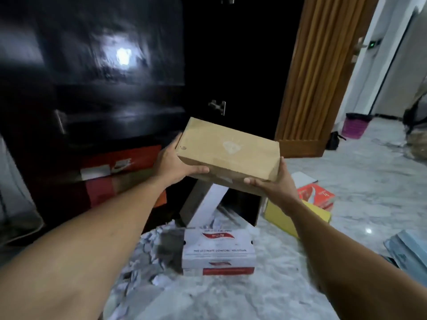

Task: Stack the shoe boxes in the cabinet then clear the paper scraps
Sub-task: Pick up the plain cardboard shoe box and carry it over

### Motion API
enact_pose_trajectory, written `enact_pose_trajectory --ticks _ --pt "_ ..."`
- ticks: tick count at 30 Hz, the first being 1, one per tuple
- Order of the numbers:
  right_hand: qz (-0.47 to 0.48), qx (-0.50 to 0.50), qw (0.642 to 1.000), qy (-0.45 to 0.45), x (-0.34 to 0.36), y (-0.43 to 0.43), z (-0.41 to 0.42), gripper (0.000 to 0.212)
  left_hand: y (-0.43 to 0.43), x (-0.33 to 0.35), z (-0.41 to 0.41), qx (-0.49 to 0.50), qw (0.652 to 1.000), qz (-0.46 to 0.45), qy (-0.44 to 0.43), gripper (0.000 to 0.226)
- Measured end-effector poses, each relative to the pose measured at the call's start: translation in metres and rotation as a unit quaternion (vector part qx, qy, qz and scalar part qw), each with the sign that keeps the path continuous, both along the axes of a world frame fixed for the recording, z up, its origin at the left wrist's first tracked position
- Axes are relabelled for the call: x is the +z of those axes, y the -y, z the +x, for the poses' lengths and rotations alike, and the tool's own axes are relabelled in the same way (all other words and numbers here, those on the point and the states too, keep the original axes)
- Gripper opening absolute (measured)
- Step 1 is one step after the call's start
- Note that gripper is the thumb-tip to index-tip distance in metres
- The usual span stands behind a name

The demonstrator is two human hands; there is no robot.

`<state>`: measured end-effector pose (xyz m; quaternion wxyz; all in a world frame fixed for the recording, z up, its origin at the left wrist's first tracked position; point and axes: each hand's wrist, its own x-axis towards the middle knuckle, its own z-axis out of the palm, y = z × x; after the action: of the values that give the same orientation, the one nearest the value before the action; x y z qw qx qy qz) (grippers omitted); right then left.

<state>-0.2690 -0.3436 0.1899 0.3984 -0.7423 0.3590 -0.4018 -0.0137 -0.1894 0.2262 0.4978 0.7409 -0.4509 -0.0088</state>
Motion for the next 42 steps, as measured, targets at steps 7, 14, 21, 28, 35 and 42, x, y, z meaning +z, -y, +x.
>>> enact_pose_trajectory --ticks 7,14,21,28,35,42 --pt "-0.034 0.053 0.994 0.084 0.018 0.049 0.107 0.121 0.051 0.041 0.104 0.01 0.999 -0.037 0.016 0.104" --pt "-0.072 0.078 0.987 0.124 0.016 0.09 0.198 0.083 0.116 0.042 0.189 0.106 0.992 -0.046 -0.045 0.11" --pt "-0.093 0.063 0.99 0.087 0.007 0.104 0.245 0.07 0.154 0.021 0.199 0.071 0.991 -0.023 -0.114 0.084" --pt "-0.16 0.097 0.982 -0.007 0.005 0.129 0.283 0.06 0.187 0.008 0.191 0.018 0.994 0.014 -0.106 0.145" --pt "-0.109 0.077 0.991 -0.003 0.012 0.166 0.317 0.066 0.23 0.001 0.211 0.042 0.998 0.031 -0.027 0.083" --pt "-0.122 0.111 0.982 -0.091 0.021 0.194 0.348 0.073 0.265 0.005 0.228 0.073 0.991 0.11 -0.022 0.1"
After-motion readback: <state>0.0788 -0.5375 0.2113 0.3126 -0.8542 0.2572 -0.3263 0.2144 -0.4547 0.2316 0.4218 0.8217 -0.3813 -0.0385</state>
